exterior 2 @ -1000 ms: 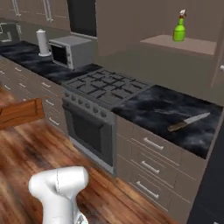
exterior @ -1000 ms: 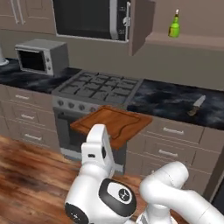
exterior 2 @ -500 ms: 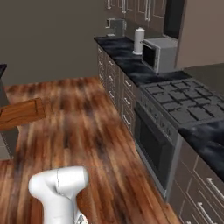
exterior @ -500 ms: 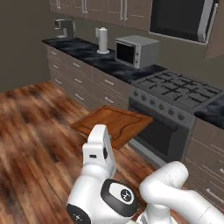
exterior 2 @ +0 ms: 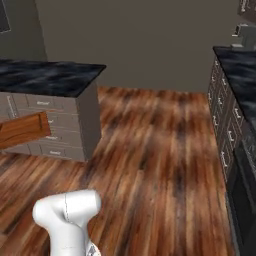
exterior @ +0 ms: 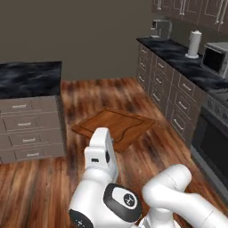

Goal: Move the cutting board and knife to the sink. Then move spray from the cabinet to the counter.

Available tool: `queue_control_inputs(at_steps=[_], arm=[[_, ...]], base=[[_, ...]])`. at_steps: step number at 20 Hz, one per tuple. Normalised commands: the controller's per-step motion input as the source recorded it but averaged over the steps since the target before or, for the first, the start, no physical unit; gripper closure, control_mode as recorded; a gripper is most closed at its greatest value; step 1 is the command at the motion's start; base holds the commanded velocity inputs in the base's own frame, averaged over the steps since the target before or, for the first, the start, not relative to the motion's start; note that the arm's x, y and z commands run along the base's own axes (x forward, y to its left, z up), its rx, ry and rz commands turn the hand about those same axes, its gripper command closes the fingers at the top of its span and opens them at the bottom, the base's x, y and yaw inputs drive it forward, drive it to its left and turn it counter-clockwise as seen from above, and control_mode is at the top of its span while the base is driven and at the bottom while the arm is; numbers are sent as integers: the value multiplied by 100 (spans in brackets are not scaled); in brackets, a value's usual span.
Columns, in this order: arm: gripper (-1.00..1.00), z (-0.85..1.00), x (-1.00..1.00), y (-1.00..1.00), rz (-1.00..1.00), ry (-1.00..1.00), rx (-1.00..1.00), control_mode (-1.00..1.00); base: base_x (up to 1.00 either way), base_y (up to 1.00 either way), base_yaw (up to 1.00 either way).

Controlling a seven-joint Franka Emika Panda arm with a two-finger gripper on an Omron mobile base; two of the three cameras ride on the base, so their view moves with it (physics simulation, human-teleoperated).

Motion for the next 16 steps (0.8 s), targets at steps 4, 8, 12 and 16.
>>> queue_control_inputs(at_steps=[4,8,12,16], arm=[[100,0,0,0,0,0,0,100],[100,0,0,0,0,0,0,100],[100,0,0,0,0,0,0,100],[100,0,0,0,0,0,0,100]], base=[[0,0,73],[0,0,69],[0,0,68],[0,0,68]])
